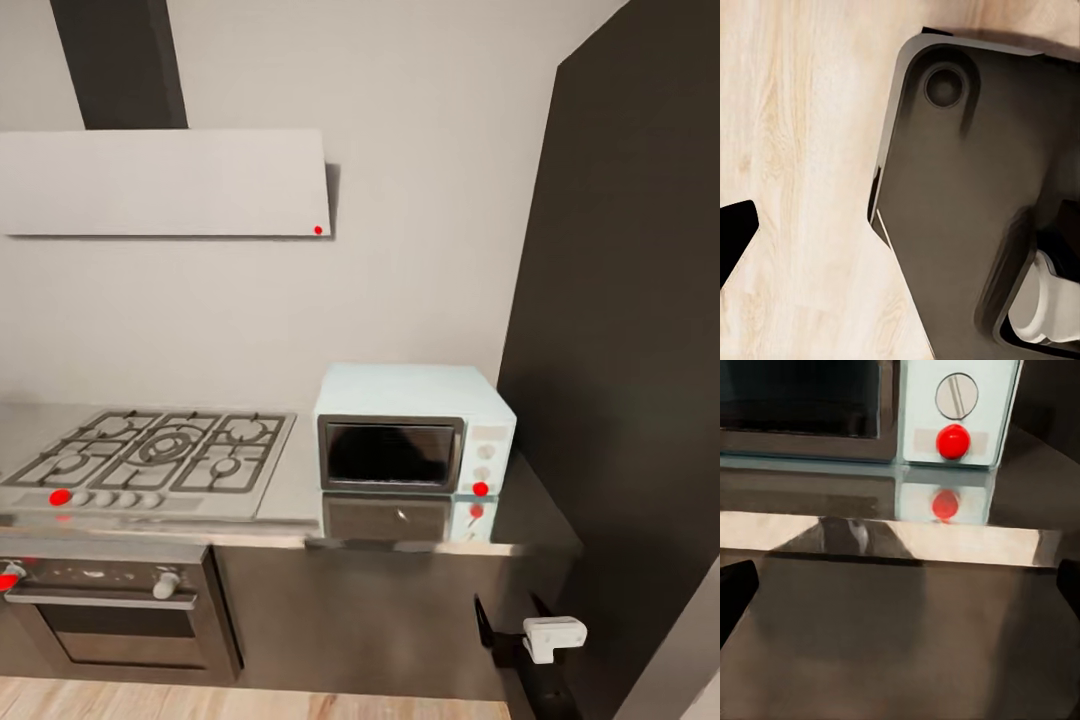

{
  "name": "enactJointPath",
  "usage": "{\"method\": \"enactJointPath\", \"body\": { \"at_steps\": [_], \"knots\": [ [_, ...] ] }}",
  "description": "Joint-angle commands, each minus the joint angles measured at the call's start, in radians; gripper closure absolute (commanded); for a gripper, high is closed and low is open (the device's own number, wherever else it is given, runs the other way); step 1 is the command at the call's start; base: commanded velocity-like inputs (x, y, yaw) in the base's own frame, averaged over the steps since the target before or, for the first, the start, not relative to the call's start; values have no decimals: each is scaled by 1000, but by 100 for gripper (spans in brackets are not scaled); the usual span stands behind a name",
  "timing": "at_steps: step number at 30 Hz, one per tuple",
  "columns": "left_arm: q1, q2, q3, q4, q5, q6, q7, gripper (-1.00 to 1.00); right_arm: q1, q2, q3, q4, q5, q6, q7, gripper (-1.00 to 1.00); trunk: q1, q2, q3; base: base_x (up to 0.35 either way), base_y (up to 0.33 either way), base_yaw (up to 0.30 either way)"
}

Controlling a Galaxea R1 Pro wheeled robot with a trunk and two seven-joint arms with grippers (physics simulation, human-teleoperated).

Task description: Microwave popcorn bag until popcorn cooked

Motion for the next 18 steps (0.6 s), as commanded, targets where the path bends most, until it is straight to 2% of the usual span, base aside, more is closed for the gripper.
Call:
{"method": "enactJointPath", "body": {
  "at_steps": [1, 7, 18],
  "knots": [
    [0, 0, 3, 0, 0, -1, 1, -100, 0, 0, 0, -1, 1, -1, 0, -100, 1, -2, -2, 261, 203, 0],
    [-1, 0, 2, 0, 0, 0, -1, -100, 0, 0, 0, -1, 1, 0, 0, -100, 1, -2, -2, 132, 74, 0],
    [-1, 0, 0, 0, 0, 0, -1, -100, 0, 0, -1, -1, -1, -1, -2, -100, 1, -2, -2, 275, 150, 0]
  ]
}}
